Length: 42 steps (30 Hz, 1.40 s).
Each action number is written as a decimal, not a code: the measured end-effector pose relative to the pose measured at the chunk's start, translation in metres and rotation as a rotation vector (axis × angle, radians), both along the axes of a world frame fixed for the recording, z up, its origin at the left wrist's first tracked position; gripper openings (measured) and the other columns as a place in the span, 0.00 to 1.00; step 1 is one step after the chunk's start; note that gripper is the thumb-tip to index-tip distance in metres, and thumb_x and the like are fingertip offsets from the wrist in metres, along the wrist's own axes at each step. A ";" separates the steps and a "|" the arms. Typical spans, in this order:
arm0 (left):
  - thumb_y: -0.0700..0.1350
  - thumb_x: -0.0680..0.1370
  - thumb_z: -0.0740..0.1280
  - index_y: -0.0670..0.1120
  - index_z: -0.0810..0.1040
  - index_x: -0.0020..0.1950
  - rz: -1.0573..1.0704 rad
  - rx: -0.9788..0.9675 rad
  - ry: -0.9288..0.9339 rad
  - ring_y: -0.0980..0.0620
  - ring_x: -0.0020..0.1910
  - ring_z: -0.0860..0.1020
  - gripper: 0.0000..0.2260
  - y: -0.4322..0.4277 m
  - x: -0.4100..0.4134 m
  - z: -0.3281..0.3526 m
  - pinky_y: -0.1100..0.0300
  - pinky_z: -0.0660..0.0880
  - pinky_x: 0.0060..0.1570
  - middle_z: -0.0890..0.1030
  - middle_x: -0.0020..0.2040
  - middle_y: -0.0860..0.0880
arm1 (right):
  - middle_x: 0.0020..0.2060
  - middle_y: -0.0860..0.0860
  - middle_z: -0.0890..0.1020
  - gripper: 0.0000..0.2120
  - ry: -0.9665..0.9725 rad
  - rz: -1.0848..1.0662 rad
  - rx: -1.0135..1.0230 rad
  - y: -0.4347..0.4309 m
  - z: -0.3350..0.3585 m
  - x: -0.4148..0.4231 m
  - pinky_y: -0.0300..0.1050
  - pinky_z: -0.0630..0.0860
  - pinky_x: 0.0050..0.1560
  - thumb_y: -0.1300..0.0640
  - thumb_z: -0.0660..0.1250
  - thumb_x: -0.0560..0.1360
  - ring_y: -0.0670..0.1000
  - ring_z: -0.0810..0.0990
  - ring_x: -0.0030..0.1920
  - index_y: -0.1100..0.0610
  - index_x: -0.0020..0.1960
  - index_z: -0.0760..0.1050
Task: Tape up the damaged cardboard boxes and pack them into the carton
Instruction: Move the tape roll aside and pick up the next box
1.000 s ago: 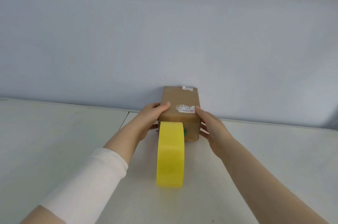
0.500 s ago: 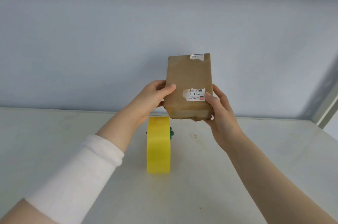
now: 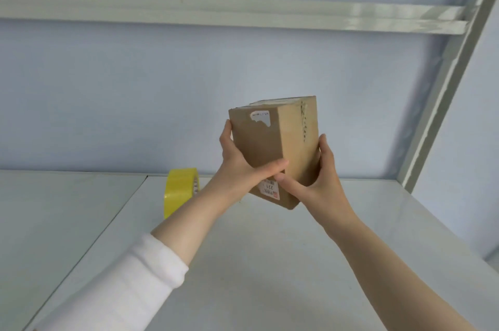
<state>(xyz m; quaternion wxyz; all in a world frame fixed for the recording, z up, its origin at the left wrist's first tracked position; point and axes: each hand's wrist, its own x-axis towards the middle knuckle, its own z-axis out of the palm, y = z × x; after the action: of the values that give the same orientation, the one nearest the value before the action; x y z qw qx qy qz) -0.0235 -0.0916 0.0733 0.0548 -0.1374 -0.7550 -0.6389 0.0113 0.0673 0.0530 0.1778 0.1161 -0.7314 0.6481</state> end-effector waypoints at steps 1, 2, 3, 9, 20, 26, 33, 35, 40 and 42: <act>0.56 0.65 0.77 0.60 0.42 0.74 0.013 0.019 0.023 0.74 0.53 0.73 0.51 0.006 0.007 -0.002 0.77 0.70 0.48 0.71 0.61 0.60 | 0.68 0.38 0.63 0.61 0.001 0.003 0.035 0.010 -0.001 0.004 0.40 0.71 0.63 0.42 0.80 0.54 0.33 0.65 0.65 0.47 0.76 0.46; 0.59 0.65 0.75 0.58 0.45 0.74 0.023 0.077 0.016 0.74 0.49 0.74 0.48 0.010 0.014 0.000 0.75 0.72 0.47 0.73 0.59 0.60 | 0.67 0.38 0.65 0.59 0.008 0.002 0.074 0.018 -0.002 0.008 0.43 0.71 0.64 0.44 0.81 0.54 0.35 0.66 0.65 0.47 0.75 0.50; 0.63 0.63 0.74 0.56 0.49 0.74 0.040 0.151 -0.017 0.71 0.49 0.75 0.48 0.013 0.020 0.002 0.67 0.74 0.51 0.75 0.58 0.58 | 0.66 0.38 0.67 0.55 0.020 -0.001 0.117 0.026 -0.005 0.013 0.44 0.72 0.63 0.47 0.81 0.55 0.36 0.67 0.65 0.47 0.73 0.53; 0.66 0.52 0.71 0.57 0.44 0.76 -0.007 0.110 -0.073 0.63 0.54 0.75 0.59 0.017 0.050 0.008 0.56 0.75 0.55 0.71 0.63 0.57 | 0.62 0.33 0.63 0.52 0.238 -0.100 0.444 0.050 -0.021 0.033 0.47 0.68 0.64 0.56 0.82 0.56 0.43 0.65 0.65 0.45 0.71 0.54; 0.64 0.53 0.73 0.63 0.50 0.73 0.131 -0.119 0.104 0.56 0.71 0.61 0.53 0.008 0.076 -0.015 0.51 0.62 0.71 0.63 0.69 0.54 | 0.74 0.48 0.54 0.55 0.268 -0.051 0.513 0.052 -0.024 0.058 0.53 0.59 0.72 0.53 0.81 0.59 0.48 0.53 0.74 0.47 0.74 0.49; 0.63 0.56 0.73 0.69 0.43 0.68 0.177 -0.122 0.356 0.62 0.73 0.50 0.50 0.005 0.100 -0.041 0.58 0.55 0.72 0.51 0.66 0.69 | 0.67 0.45 0.71 0.45 -0.405 0.197 -0.402 0.039 -0.017 0.066 0.53 0.77 0.56 0.30 0.66 0.59 0.45 0.72 0.65 0.48 0.72 0.63; 0.66 0.66 0.62 0.58 0.66 0.64 0.043 0.147 0.149 0.58 0.59 0.72 0.29 -0.013 0.102 -0.035 0.65 0.70 0.59 0.74 0.57 0.53 | 0.43 0.46 0.78 0.15 -0.300 0.144 -0.378 0.047 -0.024 0.060 0.47 0.76 0.46 0.48 0.67 0.73 0.44 0.78 0.44 0.52 0.57 0.74; 0.65 0.68 0.61 0.56 0.73 0.61 -0.032 0.137 -0.008 0.57 0.57 0.75 0.24 -0.017 0.098 -0.033 0.56 0.73 0.58 0.79 0.56 0.56 | 0.44 0.45 0.79 0.16 -0.218 0.138 -0.316 0.048 -0.022 0.059 0.46 0.75 0.48 0.50 0.69 0.71 0.42 0.80 0.44 0.53 0.57 0.73; 0.58 0.69 0.70 0.55 0.75 0.61 -0.235 0.131 -0.254 0.54 0.60 0.76 0.22 -0.024 0.096 -0.042 0.48 0.75 0.58 0.80 0.58 0.55 | 0.50 0.46 0.80 0.19 -0.066 0.101 -0.264 0.040 -0.021 0.061 0.46 0.74 0.55 0.48 0.71 0.67 0.47 0.79 0.55 0.47 0.57 0.74; 0.50 0.66 0.75 0.51 0.75 0.60 -0.190 0.199 -0.206 0.52 0.57 0.77 0.23 -0.029 0.092 -0.041 0.52 0.78 0.52 0.81 0.56 0.52 | 0.52 0.42 0.81 0.19 -0.074 0.128 -0.239 0.044 -0.022 0.062 0.48 0.73 0.56 0.45 0.69 0.69 0.44 0.79 0.56 0.46 0.59 0.74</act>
<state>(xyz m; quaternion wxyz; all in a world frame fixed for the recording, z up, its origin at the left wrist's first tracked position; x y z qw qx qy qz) 0.0684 -0.1203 0.0324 -0.0703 -0.1357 -0.6730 -0.7237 0.0735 0.1112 0.0305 0.1217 0.1166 -0.6462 0.7443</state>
